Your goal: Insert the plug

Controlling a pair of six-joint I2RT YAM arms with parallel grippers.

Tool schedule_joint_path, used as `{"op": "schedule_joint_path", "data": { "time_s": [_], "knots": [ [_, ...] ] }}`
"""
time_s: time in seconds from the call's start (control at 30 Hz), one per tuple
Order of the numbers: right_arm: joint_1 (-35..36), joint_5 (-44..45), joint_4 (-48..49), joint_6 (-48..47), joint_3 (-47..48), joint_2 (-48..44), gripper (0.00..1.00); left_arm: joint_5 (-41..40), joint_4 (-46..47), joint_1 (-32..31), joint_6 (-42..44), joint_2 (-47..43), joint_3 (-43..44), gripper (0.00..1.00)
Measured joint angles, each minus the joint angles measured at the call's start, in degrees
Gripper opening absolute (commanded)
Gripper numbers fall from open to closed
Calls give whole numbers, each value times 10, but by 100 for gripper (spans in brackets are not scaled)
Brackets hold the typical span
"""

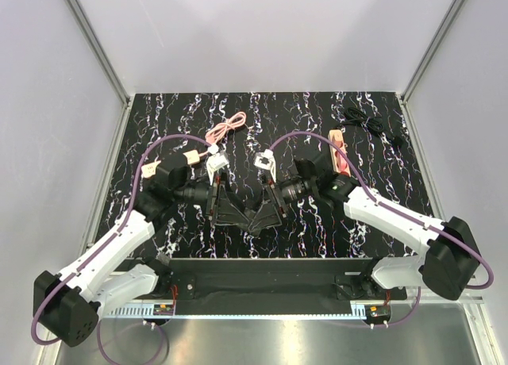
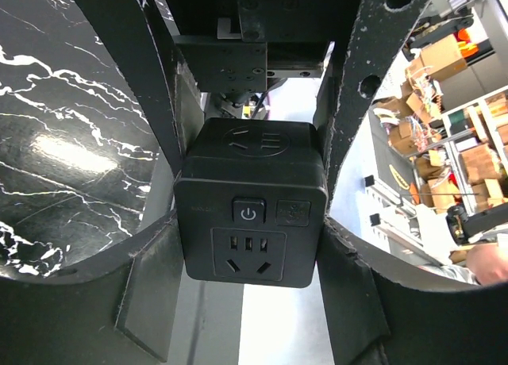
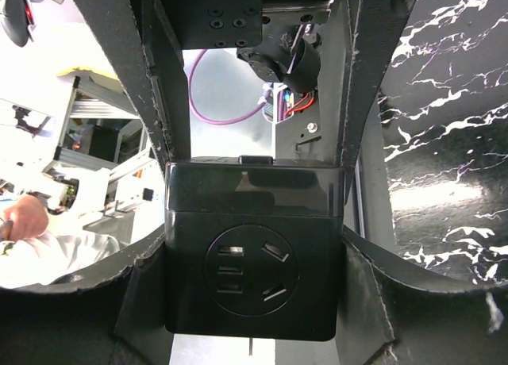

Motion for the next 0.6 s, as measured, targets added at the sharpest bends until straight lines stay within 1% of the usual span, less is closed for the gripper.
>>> {"op": "schedule_joint_path", "data": {
  "time_s": [0.07,0.1,0.23,0.4,0.47,0.6],
  "knots": [
    [-1,-2,-1,4,0,0,60,1,9,0,-12,0,-3,0],
    [-1,-2,-2,5,0,-1,69,2,10,0,-16,1,-3,0],
    [-1,7,-3,4,0,-9,80,-1,18,-6,-19,1,-3,0],
    [-4,31,-17,4,-2,-35,84,-11,2,-11,2,0,-3,0],
    [-9,37,-20,4,-4,-45,84,-12,0,-13,9,0,-2,0],
    [-27,42,-25,4,-14,-69,80,-14,-10,-14,16,1,-2,0]
  ]
}}
